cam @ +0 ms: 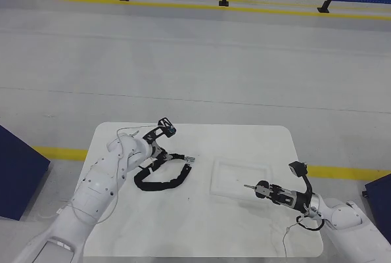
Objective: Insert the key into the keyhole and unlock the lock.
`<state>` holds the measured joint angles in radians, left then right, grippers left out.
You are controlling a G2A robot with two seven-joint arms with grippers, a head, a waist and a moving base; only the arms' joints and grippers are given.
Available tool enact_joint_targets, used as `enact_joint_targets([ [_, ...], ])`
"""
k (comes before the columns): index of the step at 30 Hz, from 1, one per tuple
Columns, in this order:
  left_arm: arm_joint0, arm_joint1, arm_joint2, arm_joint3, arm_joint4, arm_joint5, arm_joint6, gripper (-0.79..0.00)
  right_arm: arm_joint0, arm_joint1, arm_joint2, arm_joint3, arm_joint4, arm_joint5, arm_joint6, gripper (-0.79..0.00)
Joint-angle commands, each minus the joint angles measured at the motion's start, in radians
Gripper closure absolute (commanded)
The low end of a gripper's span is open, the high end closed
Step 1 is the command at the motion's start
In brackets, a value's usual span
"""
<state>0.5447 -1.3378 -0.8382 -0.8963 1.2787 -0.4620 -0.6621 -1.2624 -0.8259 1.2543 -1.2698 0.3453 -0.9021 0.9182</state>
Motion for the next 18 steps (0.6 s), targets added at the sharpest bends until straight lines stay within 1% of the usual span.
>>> enact_joint_targets([
  [1, -0.030, -0.022, 0.034, 0.070, -0.019, -0.020, 0.020, -0.785, 0.000, 0.000, 0.000, 0.000, 0.000, 0.000, 0.000, 0.000],
  [5, -0.077, -0.064, 0.085, 0.187, -0.069, -0.069, 0.055, -0.785, 0.000, 0.000, 0.000, 0.000, 0.000, 0.000, 0.000, 0.000],
  [7, -0.093, -0.084, 0.102, 0.243, -0.109, -0.113, 0.072, -0.785, 0.000, 0.000, 0.000, 0.000, 0.000, 0.000, 0.000, 0.000],
  [8, -0.103, -0.092, 0.110, 0.269, -0.102, -0.085, 0.071, -0.785, 0.000, 0.000, 0.000, 0.000, 0.000, 0.000, 0.000, 0.000],
  [18, -0.103, -0.092, 0.110, 0.269, -0.102, -0.085, 0.071, -0.785, 0.000, 0.000, 0.000, 0.000, 0.000, 0.000, 0.000, 0.000],
])
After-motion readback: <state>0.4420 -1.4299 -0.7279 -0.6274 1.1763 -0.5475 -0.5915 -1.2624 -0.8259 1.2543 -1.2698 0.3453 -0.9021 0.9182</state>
